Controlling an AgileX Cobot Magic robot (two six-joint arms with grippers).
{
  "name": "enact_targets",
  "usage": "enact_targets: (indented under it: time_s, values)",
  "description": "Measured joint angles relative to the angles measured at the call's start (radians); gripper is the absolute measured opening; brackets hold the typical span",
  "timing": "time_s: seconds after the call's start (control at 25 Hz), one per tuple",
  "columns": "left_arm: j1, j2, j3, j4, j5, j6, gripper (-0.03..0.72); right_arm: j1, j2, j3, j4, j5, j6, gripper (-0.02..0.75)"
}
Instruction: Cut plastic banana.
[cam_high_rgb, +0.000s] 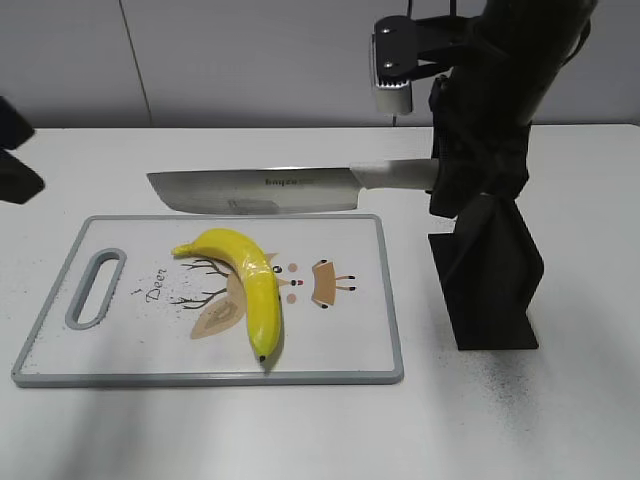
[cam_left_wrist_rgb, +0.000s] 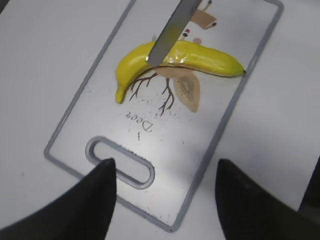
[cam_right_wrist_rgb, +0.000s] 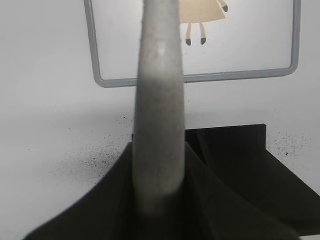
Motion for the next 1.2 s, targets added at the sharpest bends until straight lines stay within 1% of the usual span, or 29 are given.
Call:
enact_targets:
  time_s: [0.12,0.2,0.36,0.48,0.56,0.68,0.72,0.8,0.88,0.92,1.0,1.04,1.2]
  values:
    - [-0.089,0.096,-0.060,0.038,-0.015,0.034,0.585,0.000,0.011,0.000,0.004,0.000,-0.040,0.160]
    - [-0.134,0.157,-0.107,0.064,-0.013,0.057,0.585,0.000,0.021,-0.001,0.008,0.000,-0.059,0.160]
    - [-0.200,0.245,-0.156,0.082,-0.006,0.107,0.585,0.000,0.046,-0.011,0.020,-0.001,-0.082,0.160]
    - [-0.215,0.303,-0.161,0.086,-0.007,0.129,0.585,0.000,0.060,-0.024,0.038,-0.001,-0.089,0.160]
    - [-0.216,0.334,-0.163,0.092,-0.012,0.137,0.583,0.000,0.070,-0.034,0.073,-0.001,-0.099,0.160]
    - [-0.216,0.365,-0.163,0.095,-0.019,0.147,0.550,0.000,0.080,-0.045,0.118,-0.008,-0.113,0.160]
    - [-0.216,0.373,-0.164,0.097,-0.024,0.148,0.519,0.000,0.081,-0.045,0.124,-0.013,-0.116,0.160]
    - [-0.216,0.386,-0.165,0.098,-0.027,0.148,0.398,0.000,0.081,-0.045,0.125,-0.014,-0.117,0.160]
    - [-0.216,0.399,-0.165,0.098,-0.027,0.150,0.168,0.000,0.081,-0.045,0.125,-0.018,-0.118,0.160]
    - [-0.216,0.403,-0.165,0.098,-0.029,0.152,0.098,0.000,0.081,-0.045,0.126,-0.019,-0.121,0.160]
    - [-0.216,0.407,-0.165,0.101,-0.034,0.152,0.032,0.000,0.082,-0.045,0.126,-0.020,-0.124,0.160]
    - [-0.216,0.407,-0.165,0.102,-0.039,0.152,0.015,0.000,0.083,-0.045,0.126,-0.021,-0.124,0.160]
    - [-0.216,0.409,-0.165,0.109,-0.051,0.154,0.000,0.000,0.099,-0.047,0.126,-0.030,-0.127,0.160]
